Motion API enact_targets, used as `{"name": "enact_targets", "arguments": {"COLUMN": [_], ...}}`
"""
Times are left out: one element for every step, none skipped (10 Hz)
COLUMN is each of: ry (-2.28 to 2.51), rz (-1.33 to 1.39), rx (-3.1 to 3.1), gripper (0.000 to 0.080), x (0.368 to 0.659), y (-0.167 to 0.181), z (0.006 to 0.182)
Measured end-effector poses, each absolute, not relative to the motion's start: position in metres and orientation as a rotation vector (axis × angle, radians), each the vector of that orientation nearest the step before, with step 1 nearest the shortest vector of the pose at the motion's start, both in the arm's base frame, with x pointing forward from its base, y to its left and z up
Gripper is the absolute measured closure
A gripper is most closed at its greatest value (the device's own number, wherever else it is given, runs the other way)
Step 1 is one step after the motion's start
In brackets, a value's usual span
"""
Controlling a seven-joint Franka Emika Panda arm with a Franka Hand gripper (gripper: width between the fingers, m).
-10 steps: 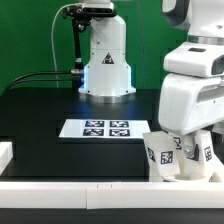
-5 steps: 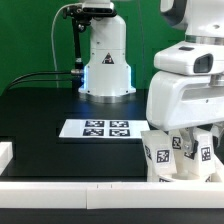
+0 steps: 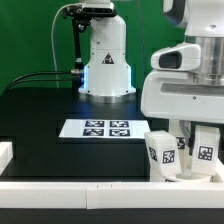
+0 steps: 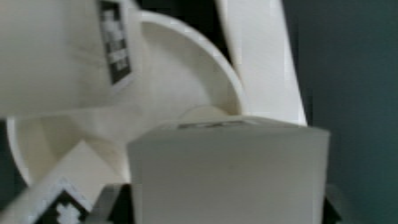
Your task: Assemble stool
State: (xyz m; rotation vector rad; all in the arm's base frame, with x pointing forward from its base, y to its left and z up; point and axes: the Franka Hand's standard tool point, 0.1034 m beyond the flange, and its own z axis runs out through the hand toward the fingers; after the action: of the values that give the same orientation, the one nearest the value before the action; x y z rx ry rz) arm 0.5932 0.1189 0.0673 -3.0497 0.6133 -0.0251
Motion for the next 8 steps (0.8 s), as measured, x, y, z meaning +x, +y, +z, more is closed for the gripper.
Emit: {"name": "enact_targets", "arguments": {"ry": [0.462, 0.605, 0.718, 0.855, 1.089, 1.319, 1.572, 1.744], "rz": [-0.042, -0.039, -0.038, -0.037, -0.03, -0.016, -0.002, 0.011], "rx": [-3.128, -3.097, -3.069, -3.026, -2.924, -2.806, -2.651, -2.526], "gripper": [0.0466, 0.0466, 0.0466, 0.0466, 0.0466, 0.0466, 0.0466, 0.0466], "x": [0.5922, 0.5913, 0.5913, 0.5916, 0.5934, 0.5936, 0.5937, 0.5945], "y": [0.1201, 0.1229, 0.1225, 0.1222, 0.1215, 0.1216, 0.1218, 0.1209], "z": [0.0672, 0.0668, 0.0666, 0.0673, 0.0705, 0.0708, 0.0704, 0.0707]}}
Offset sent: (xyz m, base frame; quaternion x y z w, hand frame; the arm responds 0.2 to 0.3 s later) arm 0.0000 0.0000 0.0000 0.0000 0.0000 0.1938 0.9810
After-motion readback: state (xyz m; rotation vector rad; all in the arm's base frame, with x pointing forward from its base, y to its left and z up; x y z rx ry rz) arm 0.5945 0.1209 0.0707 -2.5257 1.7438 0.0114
